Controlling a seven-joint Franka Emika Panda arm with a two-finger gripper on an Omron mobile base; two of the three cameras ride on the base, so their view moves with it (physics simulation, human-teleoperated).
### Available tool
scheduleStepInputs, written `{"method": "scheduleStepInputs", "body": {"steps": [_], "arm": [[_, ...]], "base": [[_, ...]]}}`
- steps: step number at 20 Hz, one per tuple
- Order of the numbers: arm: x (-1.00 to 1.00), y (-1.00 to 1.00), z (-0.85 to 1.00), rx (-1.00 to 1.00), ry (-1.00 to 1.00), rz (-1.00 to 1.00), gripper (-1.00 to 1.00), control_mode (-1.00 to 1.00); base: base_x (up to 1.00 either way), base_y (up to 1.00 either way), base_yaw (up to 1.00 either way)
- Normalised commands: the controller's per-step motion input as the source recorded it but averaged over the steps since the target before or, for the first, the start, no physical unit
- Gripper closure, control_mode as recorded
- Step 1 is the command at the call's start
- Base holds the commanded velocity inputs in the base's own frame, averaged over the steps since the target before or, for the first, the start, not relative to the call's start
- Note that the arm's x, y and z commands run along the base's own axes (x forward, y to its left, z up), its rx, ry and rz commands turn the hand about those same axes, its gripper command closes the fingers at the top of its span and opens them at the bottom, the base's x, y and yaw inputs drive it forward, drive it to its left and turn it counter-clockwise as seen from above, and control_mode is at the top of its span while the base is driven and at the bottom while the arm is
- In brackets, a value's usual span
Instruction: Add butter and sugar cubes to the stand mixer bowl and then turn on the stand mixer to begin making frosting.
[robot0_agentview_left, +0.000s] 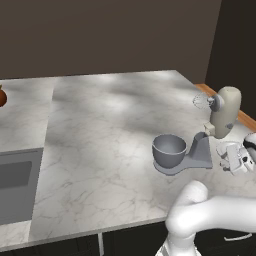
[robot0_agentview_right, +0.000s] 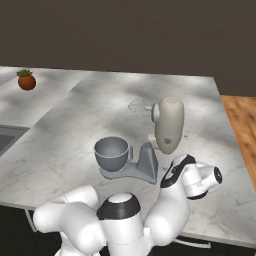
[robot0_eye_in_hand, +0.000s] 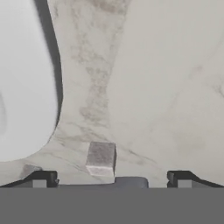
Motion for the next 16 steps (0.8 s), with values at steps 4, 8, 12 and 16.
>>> {"method": "scheduleStepInputs", "body": {"steps": [4,8,12,16], "arm": [[0.08,-0.09,-0.17,0.00,0.02,0.00,-1.00,-1.00],[0.09,-0.04,-0.14,0.00,0.04,0.00,-1.00,-1.00],[0.14,0.00,-0.07,0.00,0.04,0.00,-1.00,-1.00],[0.03,0.03,-0.02,0.00,0.02,0.00,-1.00,-1.00]], "base": [[0.00,0.00,0.00],[0.00,0.00,0.00],[0.00,0.00,0.00],[0.00,0.00,0.00]]}}
